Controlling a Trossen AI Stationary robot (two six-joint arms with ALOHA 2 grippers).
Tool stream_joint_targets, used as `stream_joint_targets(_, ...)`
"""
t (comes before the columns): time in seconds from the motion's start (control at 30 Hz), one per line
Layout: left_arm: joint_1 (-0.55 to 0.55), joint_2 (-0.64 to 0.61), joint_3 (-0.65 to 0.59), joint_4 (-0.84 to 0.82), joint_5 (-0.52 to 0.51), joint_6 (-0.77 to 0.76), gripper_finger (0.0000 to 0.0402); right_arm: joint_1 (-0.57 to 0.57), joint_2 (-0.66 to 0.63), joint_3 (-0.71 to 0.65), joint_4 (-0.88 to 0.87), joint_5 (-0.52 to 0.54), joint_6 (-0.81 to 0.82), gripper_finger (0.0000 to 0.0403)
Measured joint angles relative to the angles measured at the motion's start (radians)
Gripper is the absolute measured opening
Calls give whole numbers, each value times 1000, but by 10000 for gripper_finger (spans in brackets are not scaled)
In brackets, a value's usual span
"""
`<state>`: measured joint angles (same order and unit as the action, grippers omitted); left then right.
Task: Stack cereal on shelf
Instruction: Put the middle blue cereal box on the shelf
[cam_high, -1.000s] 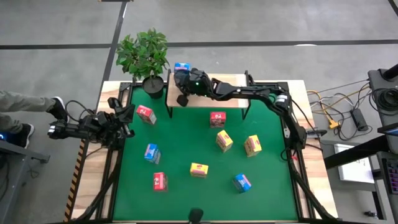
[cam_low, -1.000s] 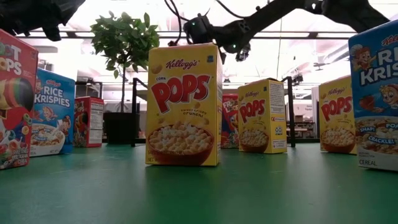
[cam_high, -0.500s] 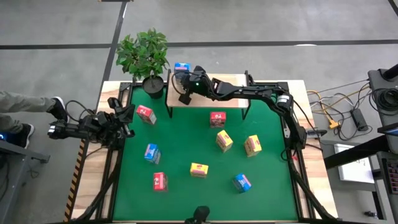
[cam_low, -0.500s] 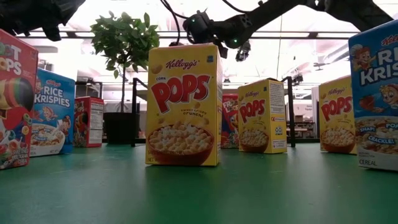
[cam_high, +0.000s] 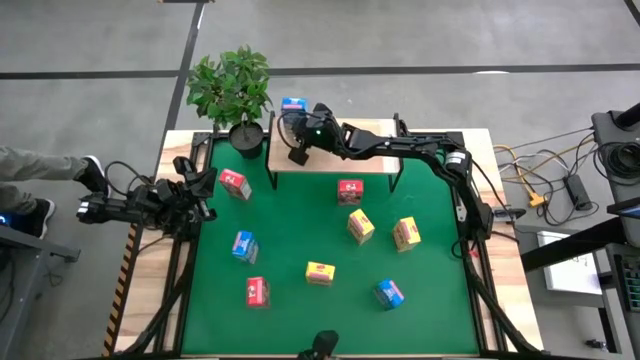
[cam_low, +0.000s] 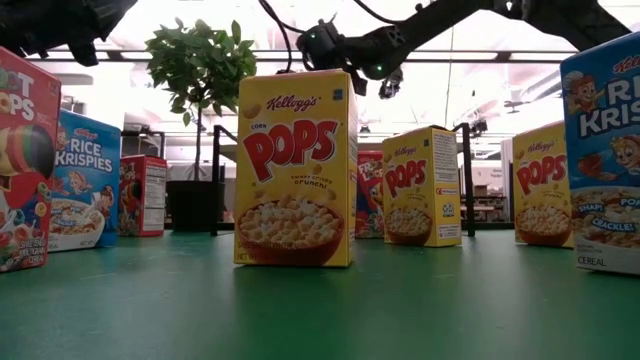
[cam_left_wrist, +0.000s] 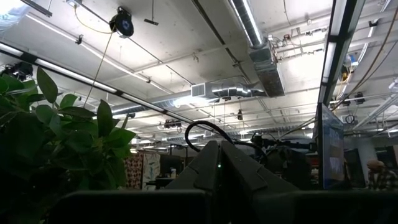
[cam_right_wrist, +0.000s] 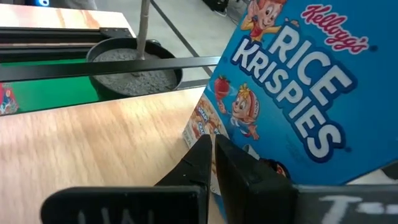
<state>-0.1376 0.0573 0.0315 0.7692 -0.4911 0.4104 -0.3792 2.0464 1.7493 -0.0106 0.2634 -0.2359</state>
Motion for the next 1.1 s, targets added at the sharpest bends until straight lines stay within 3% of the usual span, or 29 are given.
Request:
stream_joint_targets(0.23, 0, 0, 0, -1, 0, 0, 0, 37, -11, -1, -111, 5, -14, 12)
stream_joint_targets(0.37, 0, 0, 0, -5, 0, 0, 0, 33, -16, -1, -136, 84, -46, 12)
stream_joint_targets(0.7, 0, 0, 0, -6, 0, 0, 0, -4, -16, -1, -127, 77, -54, 12)
stream_joint_targets(1.1, 0, 0, 0, -7, 0, 0, 0, 47, -27, -1, -162, 66, -37, 12)
